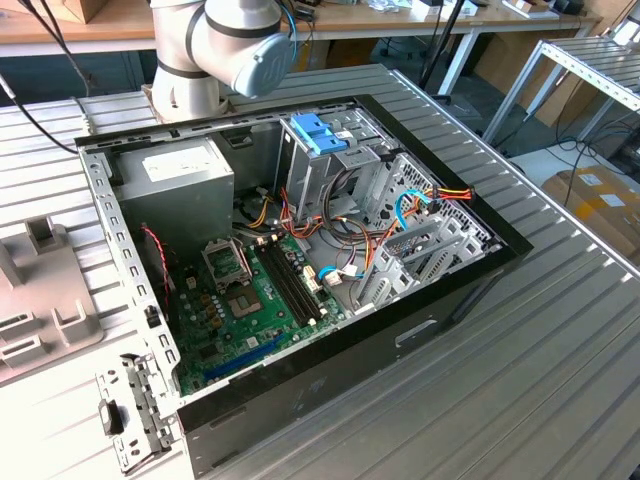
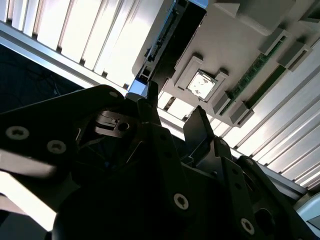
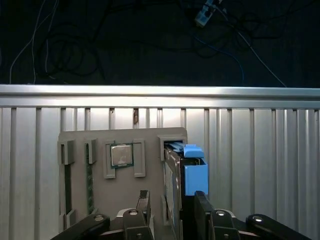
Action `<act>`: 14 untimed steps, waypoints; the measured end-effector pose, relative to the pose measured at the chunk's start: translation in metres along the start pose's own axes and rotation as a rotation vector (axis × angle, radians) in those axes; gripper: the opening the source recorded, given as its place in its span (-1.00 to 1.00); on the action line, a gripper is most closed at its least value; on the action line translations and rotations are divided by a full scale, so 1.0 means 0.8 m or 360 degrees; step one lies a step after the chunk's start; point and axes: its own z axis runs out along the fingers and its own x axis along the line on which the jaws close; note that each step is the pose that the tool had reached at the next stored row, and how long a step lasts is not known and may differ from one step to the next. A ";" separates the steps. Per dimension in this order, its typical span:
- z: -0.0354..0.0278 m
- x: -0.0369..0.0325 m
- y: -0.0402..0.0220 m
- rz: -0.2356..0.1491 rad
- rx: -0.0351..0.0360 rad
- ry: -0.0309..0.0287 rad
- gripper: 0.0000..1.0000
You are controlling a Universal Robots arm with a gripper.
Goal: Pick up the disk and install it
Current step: 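Pick up the disk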
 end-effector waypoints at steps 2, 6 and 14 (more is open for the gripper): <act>0.0015 -0.0043 0.0004 0.0000 0.0000 -0.00003 -0.04; 0.0048 -0.0106 0.0009 0.0000 0.0000 -0.00022 -0.04; 0.0106 -0.0138 0.0008 0.0000 0.0000 -0.00049 -0.04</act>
